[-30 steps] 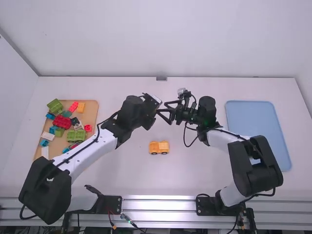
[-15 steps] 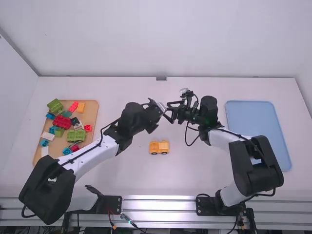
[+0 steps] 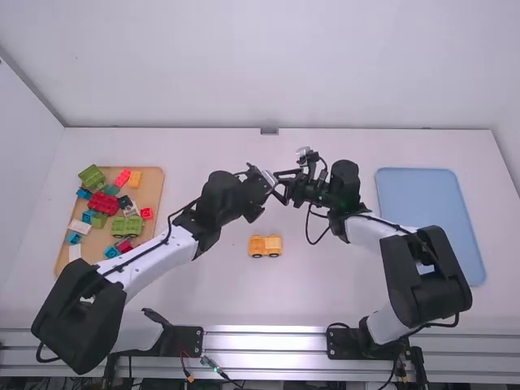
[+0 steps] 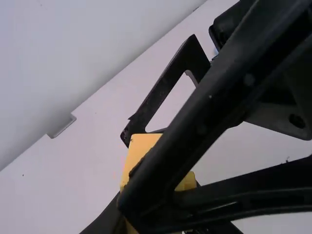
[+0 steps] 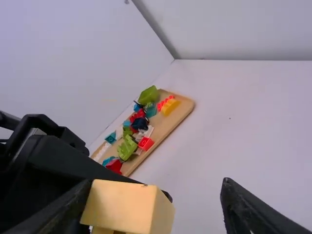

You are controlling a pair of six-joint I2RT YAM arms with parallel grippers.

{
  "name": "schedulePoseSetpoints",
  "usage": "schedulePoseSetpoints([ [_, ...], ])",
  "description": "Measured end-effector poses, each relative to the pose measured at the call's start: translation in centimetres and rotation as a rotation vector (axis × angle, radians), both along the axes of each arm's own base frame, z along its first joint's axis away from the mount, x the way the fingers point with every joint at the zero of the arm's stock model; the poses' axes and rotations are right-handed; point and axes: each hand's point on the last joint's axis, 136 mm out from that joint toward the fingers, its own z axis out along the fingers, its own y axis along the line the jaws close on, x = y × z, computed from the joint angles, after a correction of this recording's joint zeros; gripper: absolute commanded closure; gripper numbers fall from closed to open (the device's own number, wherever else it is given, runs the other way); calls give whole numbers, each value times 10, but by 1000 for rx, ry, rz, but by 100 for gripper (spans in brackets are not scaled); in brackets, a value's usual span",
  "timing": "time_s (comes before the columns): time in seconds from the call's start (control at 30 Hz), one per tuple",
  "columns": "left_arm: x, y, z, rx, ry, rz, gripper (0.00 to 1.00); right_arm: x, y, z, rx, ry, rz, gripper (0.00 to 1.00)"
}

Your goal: Assemble lego blocks to make yellow taxi

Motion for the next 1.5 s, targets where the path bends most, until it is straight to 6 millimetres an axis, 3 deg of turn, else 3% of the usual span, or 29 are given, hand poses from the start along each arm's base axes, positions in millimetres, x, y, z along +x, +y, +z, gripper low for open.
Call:
schedulePoseSetpoints([
  [0.53, 1, 4, -6, -32, 43, 46, 96, -6, 12, 2, -3, -16, 21, 65],
  [0.57, 1, 4, -6, -32, 45, 50, 94, -6, 12, 2, -4, -16, 20, 66],
  [0.67, 3, 5, -7, -32, 46, 59, 71, -4, 13, 1, -8, -21, 9, 69],
  [0.87, 3, 3, -5, -50, 43, 52, 66, 0, 11, 0, -16, -21, -17, 72],
  [0.9, 3, 2, -3, -55, 41, 50, 49, 1, 10, 0, -17, -26, -24, 73],
  [0.93, 3, 2, -3, -57, 40, 50, 46, 2, 10, 0, -17, -27, -25, 73],
  [1.0, 3, 1, -1, -67, 36, 47, 13, 3, 9, 1, -19, -30, -32, 73],
  [1.07, 3, 1, 0, -70, 35, 45, 1, 3, 10, 1, -20, -32, -33, 73],
  [1.27, 2, 1, -3, -74, 54, 46, 1, 7, 7, -1, -33, -44, -53, 75],
  [1.37, 0, 7, -13, -78, 119, 71, 1, 13, -2, -4, -44, -42, -76, 85],
  [1.5, 0, 29, -35, -60, 232, 143, 1, 23, -25, -29, -110, 71, -142, 92],
])
